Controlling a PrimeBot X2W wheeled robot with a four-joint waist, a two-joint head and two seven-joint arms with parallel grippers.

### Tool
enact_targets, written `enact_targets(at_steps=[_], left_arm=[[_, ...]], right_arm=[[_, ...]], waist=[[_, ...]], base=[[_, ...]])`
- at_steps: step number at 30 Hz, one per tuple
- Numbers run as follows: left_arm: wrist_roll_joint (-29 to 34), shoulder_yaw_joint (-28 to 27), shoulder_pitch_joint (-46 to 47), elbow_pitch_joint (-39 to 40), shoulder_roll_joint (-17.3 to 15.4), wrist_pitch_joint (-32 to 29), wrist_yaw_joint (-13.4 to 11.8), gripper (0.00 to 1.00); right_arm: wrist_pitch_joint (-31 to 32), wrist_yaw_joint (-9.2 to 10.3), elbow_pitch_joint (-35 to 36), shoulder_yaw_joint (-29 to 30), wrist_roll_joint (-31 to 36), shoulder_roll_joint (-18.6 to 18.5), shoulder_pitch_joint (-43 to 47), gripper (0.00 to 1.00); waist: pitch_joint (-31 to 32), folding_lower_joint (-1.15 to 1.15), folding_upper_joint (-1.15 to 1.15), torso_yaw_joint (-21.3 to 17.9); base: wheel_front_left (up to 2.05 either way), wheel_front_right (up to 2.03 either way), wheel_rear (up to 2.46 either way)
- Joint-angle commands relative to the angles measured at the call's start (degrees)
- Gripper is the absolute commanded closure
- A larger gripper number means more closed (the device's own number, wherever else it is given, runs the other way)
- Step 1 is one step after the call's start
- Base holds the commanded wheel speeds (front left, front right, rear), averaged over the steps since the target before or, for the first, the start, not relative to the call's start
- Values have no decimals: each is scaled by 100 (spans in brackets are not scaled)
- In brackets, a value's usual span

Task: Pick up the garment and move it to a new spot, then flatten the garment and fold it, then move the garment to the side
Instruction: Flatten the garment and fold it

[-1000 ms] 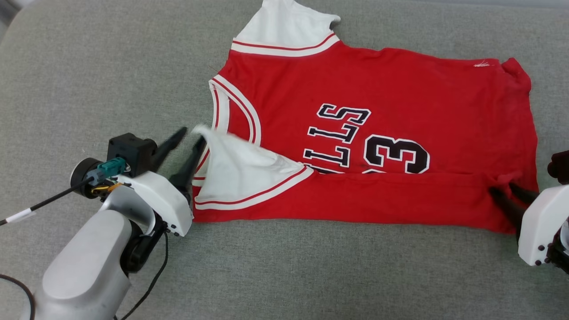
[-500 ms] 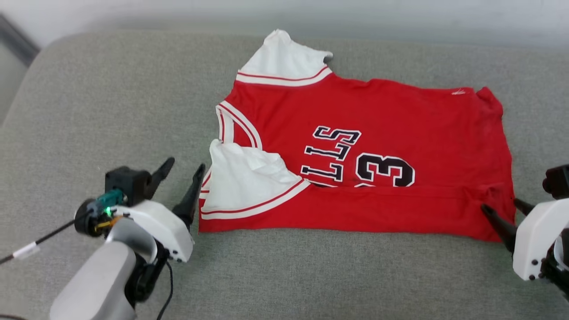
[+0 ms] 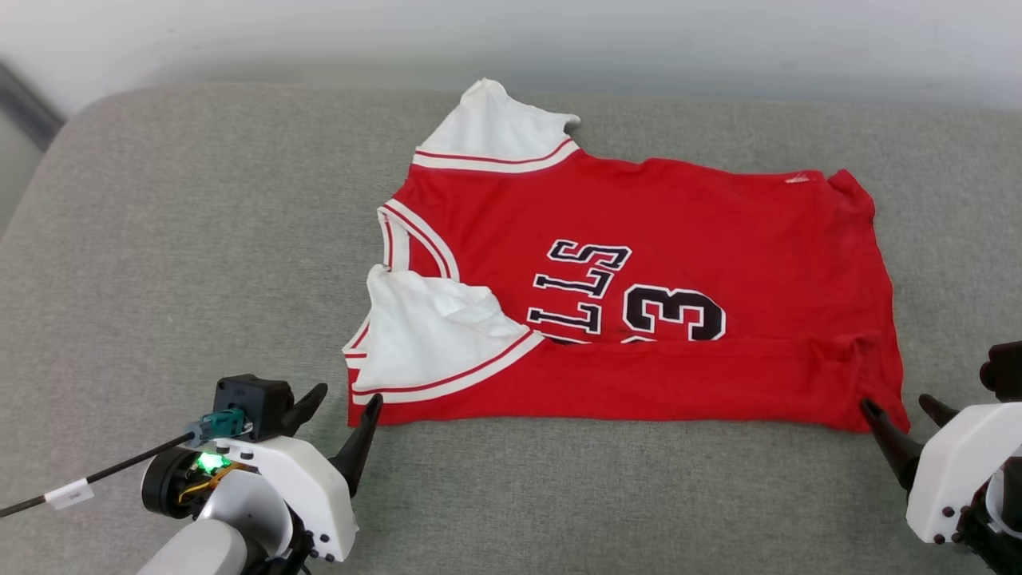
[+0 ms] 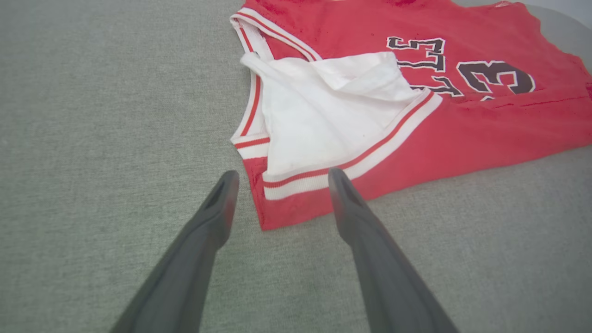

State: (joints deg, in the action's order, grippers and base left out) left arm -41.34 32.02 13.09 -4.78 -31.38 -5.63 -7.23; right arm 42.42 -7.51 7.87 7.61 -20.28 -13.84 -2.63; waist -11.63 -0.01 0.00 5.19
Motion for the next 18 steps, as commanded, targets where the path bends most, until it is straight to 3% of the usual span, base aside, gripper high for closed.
enact_targets(at_steps=[1, 8, 18], left_arm=[[-31, -3, -66, 86, -36, -112, -76, 0], [-83, -35, -10, 140, -128, -432, -281, 0], [-136, 187, 8, -379, -277, -1109, -307, 0]], right_arm=[[33, 5, 131, 31, 64, 107, 55, 0], [82, 5, 584, 22, 182, 353, 81, 0], [99, 5, 898, 39, 229, 452, -30, 0]], waist=[[-81, 1, 0, -63], [-427, 1, 0, -259], [-805, 1, 0, -442]], base=[[0, 0, 0], [0, 0, 0], [0, 0, 0]])
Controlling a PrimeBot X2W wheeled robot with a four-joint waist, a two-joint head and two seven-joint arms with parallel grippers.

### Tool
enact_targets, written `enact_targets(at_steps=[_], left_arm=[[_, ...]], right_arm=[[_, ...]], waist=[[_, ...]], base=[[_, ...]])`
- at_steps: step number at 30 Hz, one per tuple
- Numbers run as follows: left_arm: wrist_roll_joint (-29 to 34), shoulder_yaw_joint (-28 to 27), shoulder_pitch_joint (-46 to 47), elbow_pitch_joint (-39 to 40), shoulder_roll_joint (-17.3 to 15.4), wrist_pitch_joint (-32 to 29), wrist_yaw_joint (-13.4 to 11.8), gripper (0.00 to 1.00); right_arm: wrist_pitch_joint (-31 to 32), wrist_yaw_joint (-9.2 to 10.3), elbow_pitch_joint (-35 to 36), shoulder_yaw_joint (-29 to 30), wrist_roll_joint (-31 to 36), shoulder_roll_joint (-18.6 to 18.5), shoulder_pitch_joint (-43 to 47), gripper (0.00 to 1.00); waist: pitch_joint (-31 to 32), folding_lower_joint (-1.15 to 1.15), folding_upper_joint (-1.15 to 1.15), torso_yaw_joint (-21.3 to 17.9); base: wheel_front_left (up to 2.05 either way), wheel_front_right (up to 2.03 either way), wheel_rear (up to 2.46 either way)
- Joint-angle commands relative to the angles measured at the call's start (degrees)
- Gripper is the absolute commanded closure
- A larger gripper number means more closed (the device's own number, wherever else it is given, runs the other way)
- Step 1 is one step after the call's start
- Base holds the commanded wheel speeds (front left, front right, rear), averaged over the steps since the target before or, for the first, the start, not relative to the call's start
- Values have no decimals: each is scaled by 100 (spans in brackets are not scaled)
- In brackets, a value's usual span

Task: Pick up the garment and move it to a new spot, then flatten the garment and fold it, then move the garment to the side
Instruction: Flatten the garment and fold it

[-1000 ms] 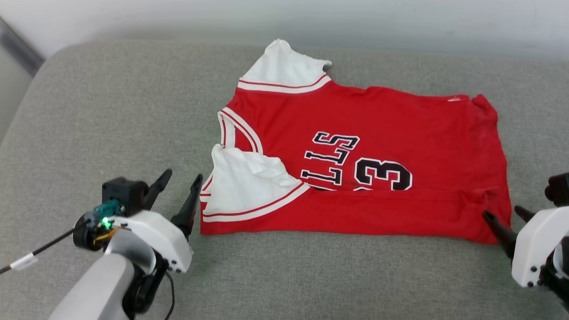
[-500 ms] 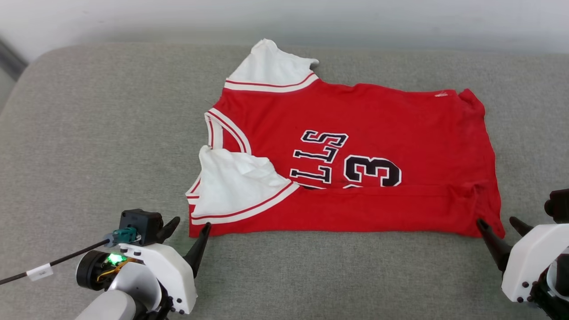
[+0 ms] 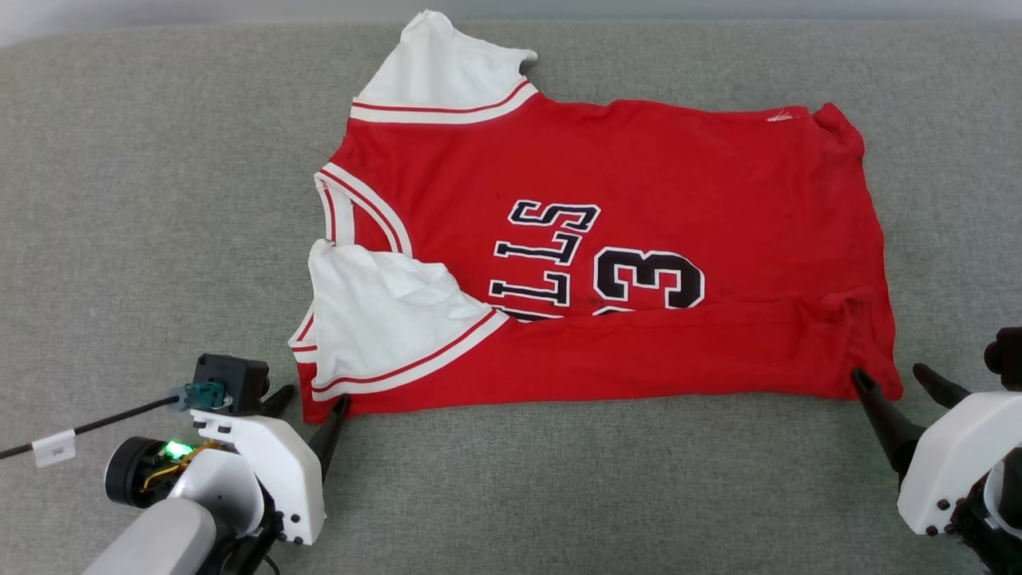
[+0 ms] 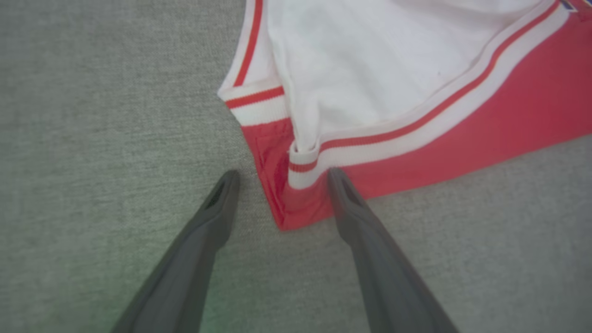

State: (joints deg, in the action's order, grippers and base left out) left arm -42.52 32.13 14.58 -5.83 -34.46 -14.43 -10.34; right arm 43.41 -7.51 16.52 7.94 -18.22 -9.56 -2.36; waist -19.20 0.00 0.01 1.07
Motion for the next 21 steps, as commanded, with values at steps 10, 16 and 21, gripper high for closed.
enact_targets(at_steps=[10, 16, 21], left_arm=[[45, 300, -135, -236, 139, -9, 151, 100], [240, 157, 19, 446, -32, 264, 52, 100], [392, 201, 33, 1085, -155, 154, -58, 100]], right_arm=[[84, 5, -141, -26, 344, -285, -153, 0], [358, 5, -640, 41, 663, -310, -340, 0], [555, 5, -1183, 50, 1000, -313, -576, 0]], waist=[[186, 0, -1, 104], [402, 0, -1, 297], [347, 0, -1, 404]], base=[[0, 0, 0], [0, 0, 0], [0, 0, 0]])
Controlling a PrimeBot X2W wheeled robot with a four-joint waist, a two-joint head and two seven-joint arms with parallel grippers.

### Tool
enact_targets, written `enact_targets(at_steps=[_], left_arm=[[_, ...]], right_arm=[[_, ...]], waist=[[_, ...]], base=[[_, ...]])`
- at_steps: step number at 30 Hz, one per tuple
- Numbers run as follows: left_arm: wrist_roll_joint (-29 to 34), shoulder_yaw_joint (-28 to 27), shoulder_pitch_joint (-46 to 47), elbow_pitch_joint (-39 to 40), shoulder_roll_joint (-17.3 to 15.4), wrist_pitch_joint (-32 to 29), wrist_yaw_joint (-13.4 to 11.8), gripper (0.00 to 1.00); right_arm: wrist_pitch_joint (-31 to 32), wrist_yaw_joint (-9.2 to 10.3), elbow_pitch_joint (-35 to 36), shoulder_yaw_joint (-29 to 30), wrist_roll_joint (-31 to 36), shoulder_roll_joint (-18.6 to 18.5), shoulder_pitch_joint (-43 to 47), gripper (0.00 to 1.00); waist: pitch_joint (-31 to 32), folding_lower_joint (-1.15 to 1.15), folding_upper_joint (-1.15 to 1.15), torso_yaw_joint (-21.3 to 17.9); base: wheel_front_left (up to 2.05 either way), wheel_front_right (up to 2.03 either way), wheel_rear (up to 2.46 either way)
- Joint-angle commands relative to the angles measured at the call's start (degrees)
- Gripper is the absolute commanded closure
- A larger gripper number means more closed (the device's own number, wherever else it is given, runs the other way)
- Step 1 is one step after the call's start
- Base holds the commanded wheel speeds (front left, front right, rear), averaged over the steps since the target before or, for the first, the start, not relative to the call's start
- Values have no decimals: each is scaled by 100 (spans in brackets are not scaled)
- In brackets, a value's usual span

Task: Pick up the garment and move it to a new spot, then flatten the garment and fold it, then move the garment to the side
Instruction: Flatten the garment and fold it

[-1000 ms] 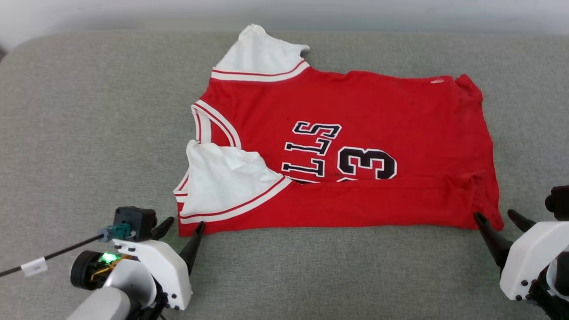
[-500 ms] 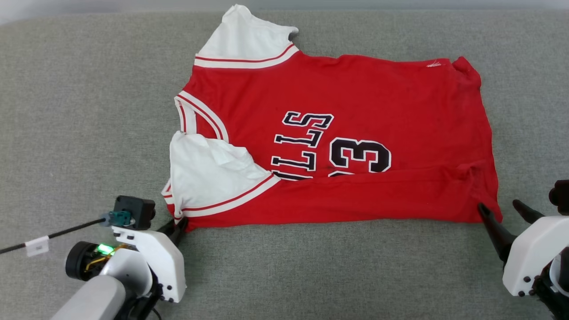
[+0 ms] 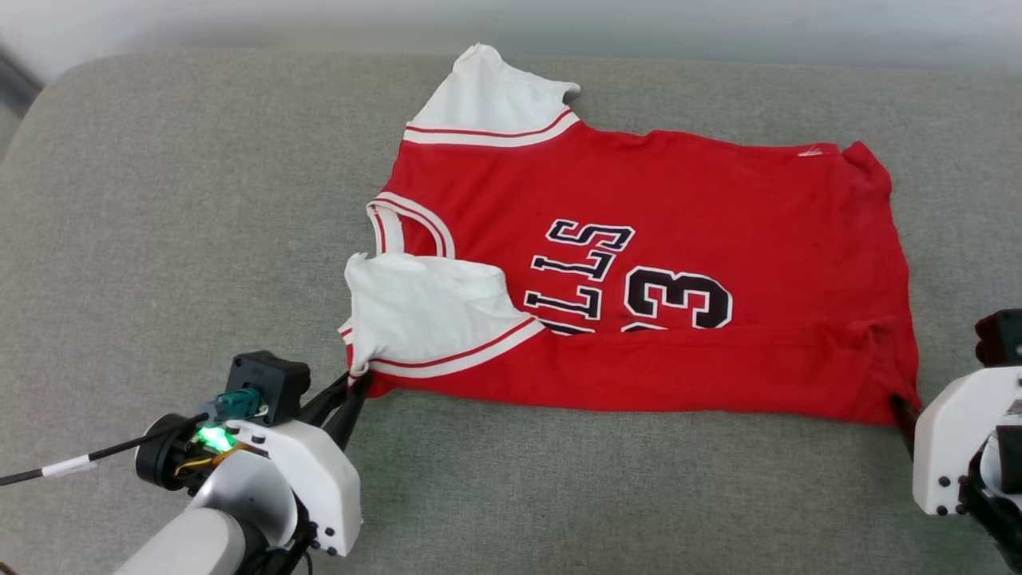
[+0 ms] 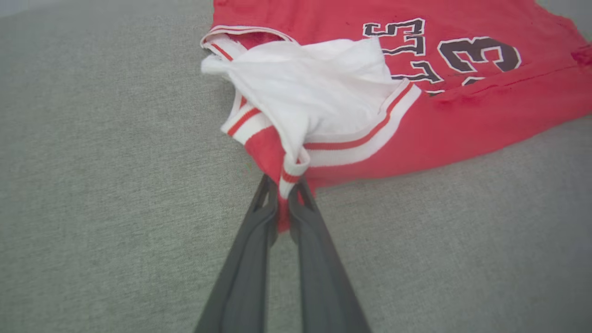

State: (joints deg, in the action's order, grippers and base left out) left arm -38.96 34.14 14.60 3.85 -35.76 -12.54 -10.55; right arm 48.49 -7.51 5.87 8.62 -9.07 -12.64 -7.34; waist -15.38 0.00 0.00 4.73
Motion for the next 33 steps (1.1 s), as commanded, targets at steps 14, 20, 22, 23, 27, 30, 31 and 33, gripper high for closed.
enact_targets(at_steps=[14, 20, 22, 23, 27, 30, 31, 33], left_arm=[[110, 88, 98, 444, -106, -227, -114, 100], [124, 150, 85, 168, -124, -250, -81, 100], [60, 168, -37, 18, -149, -256, -71, 100], [53, 170, -60, -4, -181, -271, -69, 100], [84, 205, -192, 1, -310, -288, -70, 100], [8, 270, -378, 89, -421, -376, -28, 100], [7, 288, -446, 125, -487, -403, -28, 100], [-23, 347, -622, 224, -594, -491, -32, 100]], right_arm=[[310, 2, -1344, -90, 188, 329, -205, 51], [234, 4, -1493, -44, 165, 280, -188, 100], [106, 5, -1387, 19, 100, 228, -187, 100], [79, 5, -1337, 36, 76, 208, -170, 100], [32, 7, -1072, 148, -17, 97, -74, 100], [88, 7, -785, 234, -116, 31, 80, 100], [125, 7, -674, 265, -149, 11, 168, 100], [237, 7, -462, 332, -175, -25, 392, 100]], waist=[[-456, 0, 0, 268], [-419, 0, 0, 229], [-232, 0, 0, 150], [-175, 0, 0, 130], [94, 0, 0, 62], [286, 0, 0, 10], [341, 0, 0, -10], [433, 0, 0, -44]], base=[[0, 0, 0], [0, 0, 0], [0, 0, 0], [0, 0, 0], [0, 0, 0], [0, 0, 0], [0, 0, 0], [0, 0, 0]])
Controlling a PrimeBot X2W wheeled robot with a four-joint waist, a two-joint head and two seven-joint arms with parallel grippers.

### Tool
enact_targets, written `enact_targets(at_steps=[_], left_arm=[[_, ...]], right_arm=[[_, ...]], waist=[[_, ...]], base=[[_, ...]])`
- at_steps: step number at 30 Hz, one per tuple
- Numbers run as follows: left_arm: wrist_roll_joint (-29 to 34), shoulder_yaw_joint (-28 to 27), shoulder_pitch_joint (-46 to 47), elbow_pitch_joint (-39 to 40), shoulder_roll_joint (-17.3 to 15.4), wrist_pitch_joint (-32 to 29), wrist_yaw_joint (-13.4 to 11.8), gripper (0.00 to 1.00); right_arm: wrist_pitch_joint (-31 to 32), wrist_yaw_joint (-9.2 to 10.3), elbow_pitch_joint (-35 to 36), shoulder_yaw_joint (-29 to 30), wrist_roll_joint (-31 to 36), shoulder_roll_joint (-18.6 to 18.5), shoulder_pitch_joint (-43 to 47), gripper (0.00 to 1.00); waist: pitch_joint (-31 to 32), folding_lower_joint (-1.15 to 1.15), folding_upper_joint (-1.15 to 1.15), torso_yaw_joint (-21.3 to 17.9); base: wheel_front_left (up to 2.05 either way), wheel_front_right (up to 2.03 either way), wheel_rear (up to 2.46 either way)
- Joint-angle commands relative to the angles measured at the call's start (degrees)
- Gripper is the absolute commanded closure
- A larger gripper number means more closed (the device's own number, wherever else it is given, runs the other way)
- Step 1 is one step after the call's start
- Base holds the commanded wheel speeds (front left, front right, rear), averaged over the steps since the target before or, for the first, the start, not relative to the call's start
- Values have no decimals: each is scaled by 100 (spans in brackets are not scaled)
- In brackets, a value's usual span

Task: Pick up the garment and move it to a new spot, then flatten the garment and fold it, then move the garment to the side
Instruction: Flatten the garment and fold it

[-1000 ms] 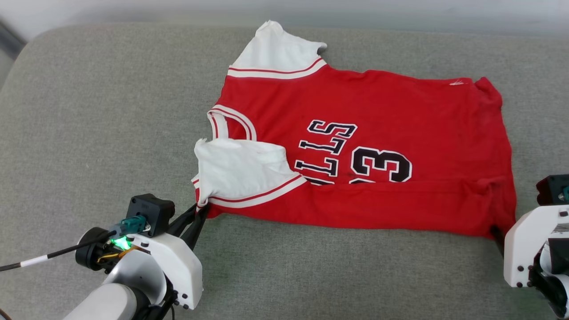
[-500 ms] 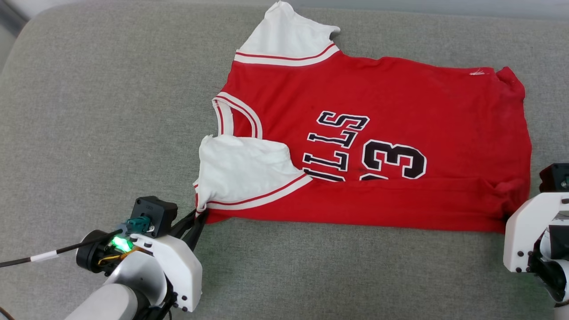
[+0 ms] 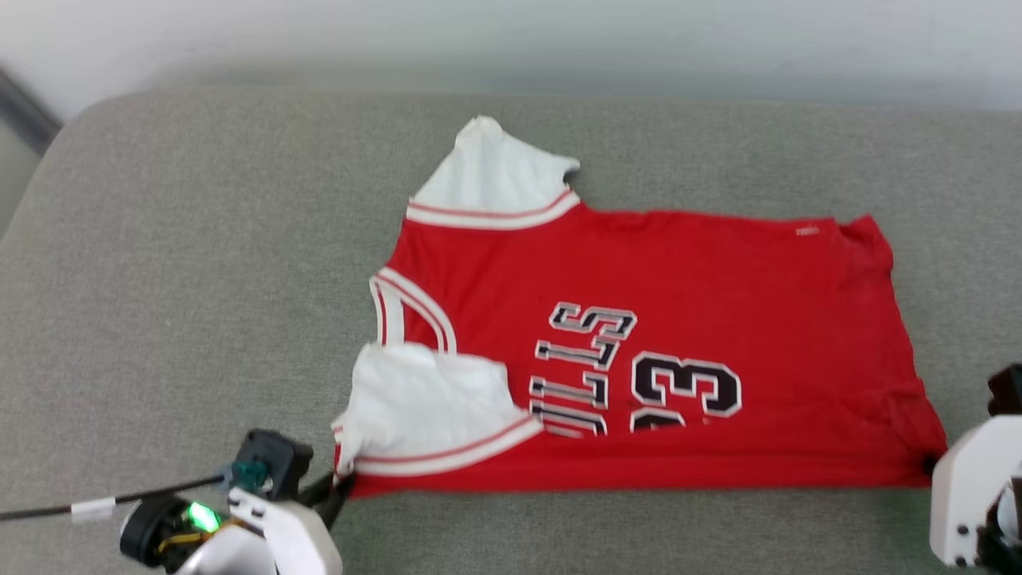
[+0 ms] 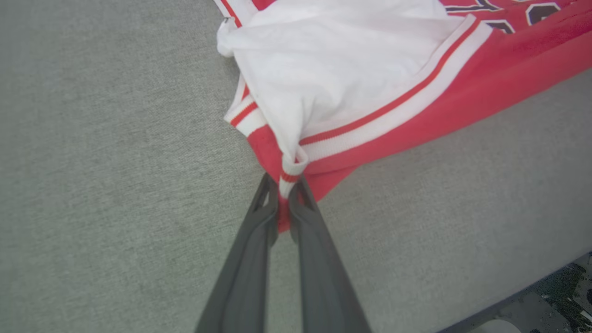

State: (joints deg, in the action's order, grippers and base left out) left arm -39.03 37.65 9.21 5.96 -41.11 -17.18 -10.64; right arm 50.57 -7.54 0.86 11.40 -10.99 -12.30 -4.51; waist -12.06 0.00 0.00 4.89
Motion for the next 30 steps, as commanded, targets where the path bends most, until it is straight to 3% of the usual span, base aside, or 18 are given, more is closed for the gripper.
enact_targets(at_steps=[1, 7, 11, 17, 18, 19, 20, 21, 30], left_arm=[[-49, 23, -178, 79, -109, -71, -23, 100], [-47, 156, -592, 376, -371, -208, -88, 100], [-78, 286, -696, 378, -275, -267, -87, 100], [-136, 450, -571, 6, -24, -230, 109, 100], [-131, 464, -539, -79, 13, -206, 148, 91], [-69, 479, -481, -131, 48, -109, 201, 52], [-29, 459, -427, -180, 98, 12, 220, 5], [-36, 450, -414, -231, 164, 114, 256, 0], [60, 74, -230, -386, 410, 1121, 174, 0]], right_arm=[[92, 10, 164, 86, 2, -76, 227, 100], [373, 11, 701, 362, -40, 0, 889, 100], [348, 11, 736, 501, 62, 174, 1151, 100], [170, 10, 419, 385, 42, 351, 1158, 100], [133, 10, 358, 374, 48, 358, 1126, 100], [96, 10, 297, 368, 53, 367, 1090, 50], [62, 10, 248, 364, 45, 374, 1059, 0], [23, 10, 202, 362, 35, 374, 1031, 0], [-530, 7, 425, 424, -355, 300, 728, 0]], waist=[[136, 0, 0, -76], [244, 0, 0, -164], [225, 0, 0, -197], [142, 0, 0, -211], [135, 0, 0, -210], [129, 0, 0, -208], [125, 0, 0, -207], [130, 0, 0, -204], [367, 0, 0, -120]], base=[[0, 0, 0], [0, 0, 0], [0, 0, 0], [0, 0, 0], [0, 0, 0], [0, 0, 0], [0, 0, 0], [0, 0, 0], [0, 0, 0]])
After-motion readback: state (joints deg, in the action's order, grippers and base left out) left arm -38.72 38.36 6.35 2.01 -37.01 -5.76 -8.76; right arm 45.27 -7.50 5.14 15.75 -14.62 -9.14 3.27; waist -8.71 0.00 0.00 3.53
